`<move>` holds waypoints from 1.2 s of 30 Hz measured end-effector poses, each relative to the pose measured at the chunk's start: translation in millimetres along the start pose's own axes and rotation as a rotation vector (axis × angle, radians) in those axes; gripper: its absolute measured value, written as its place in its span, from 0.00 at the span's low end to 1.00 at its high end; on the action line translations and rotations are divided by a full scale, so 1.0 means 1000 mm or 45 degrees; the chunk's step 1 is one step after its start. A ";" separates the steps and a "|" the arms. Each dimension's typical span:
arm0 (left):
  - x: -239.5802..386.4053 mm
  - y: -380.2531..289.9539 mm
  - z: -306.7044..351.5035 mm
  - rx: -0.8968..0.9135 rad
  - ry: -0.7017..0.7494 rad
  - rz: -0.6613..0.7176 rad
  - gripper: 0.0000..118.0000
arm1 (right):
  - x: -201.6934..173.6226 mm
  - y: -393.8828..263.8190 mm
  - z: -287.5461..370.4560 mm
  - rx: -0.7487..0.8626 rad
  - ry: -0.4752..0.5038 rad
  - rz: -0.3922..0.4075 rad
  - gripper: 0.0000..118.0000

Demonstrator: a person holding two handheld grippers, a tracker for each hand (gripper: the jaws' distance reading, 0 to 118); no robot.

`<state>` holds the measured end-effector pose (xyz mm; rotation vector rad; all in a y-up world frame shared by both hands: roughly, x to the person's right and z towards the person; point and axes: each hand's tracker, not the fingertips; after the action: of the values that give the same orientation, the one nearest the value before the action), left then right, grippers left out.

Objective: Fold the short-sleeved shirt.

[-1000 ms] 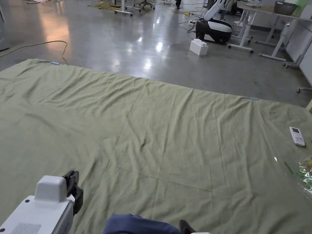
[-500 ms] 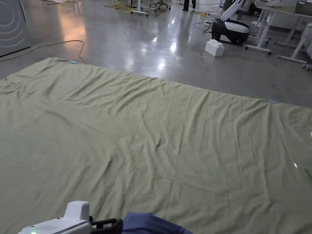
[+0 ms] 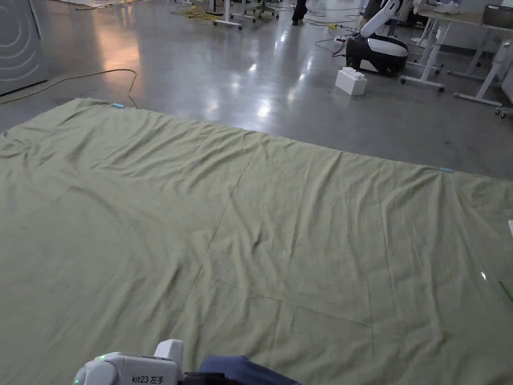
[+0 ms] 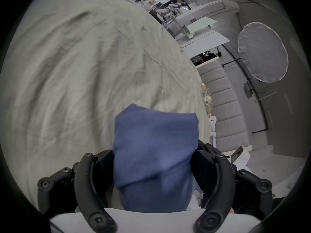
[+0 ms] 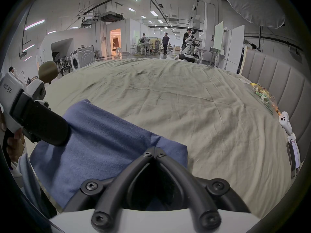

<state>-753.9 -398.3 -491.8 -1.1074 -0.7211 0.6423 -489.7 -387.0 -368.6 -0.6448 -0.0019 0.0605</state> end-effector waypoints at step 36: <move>-0.037 0.039 0.149 0.097 -0.015 0.075 0.19 | 0.053 0.078 0.049 0.261 -0.042 0.000 0.01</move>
<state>-897.5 -331.7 -495.1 -1.0585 -0.6710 0.7215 -442.3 -292.1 -376.9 -0.4388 -0.0269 0.0700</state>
